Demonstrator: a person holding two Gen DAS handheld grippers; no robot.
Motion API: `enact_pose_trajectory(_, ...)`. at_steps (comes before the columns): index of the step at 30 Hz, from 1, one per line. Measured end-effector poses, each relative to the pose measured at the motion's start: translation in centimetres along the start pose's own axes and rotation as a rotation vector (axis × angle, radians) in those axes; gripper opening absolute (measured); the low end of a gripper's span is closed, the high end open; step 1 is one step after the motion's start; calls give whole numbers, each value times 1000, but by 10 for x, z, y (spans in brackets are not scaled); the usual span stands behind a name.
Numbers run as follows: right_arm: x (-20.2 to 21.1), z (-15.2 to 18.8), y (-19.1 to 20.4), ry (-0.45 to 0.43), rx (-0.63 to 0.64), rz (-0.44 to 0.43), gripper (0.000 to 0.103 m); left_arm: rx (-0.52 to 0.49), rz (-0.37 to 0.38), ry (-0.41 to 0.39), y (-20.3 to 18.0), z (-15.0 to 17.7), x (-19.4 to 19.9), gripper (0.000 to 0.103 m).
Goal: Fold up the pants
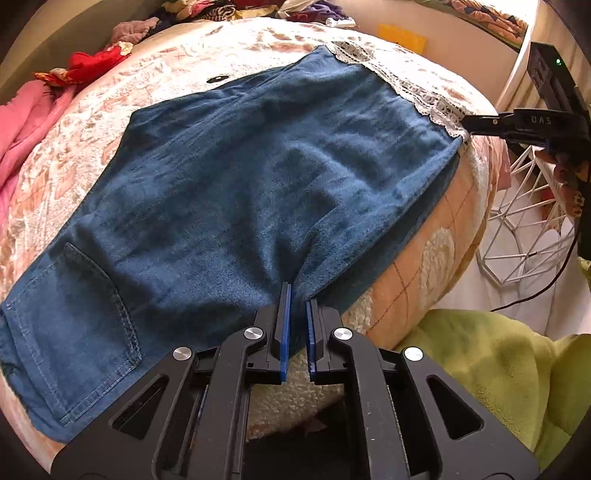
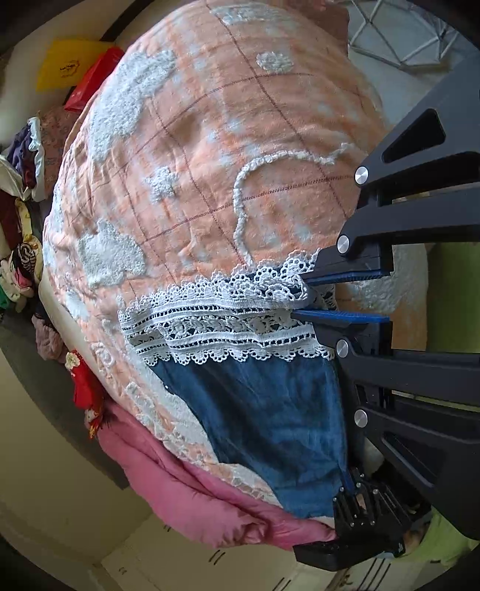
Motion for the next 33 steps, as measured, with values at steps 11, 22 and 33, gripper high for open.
enact_pose_trajectory(11,25,-4,47,-132,236,160,39,2,12,-7,-2,2,2,2)
enact_pose_trajectory(22,-31,25,130,31,501,-64,39,-6,9,7,-7,5,1,2)
enact_pose_trajectory(33,-55,37,110,154,479,-53,38,31,34,-2,-4,12,6,30)
Point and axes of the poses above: each gripper's, at about its wrist camera, not at the fingertips, and x roughly against the way its jaws point, y to its left, z to its underside, the point moved 2 cm from there along -x, roughly the way its jaws point, and after that the axes turned 4 degrees about z, right-handed, at the moved point
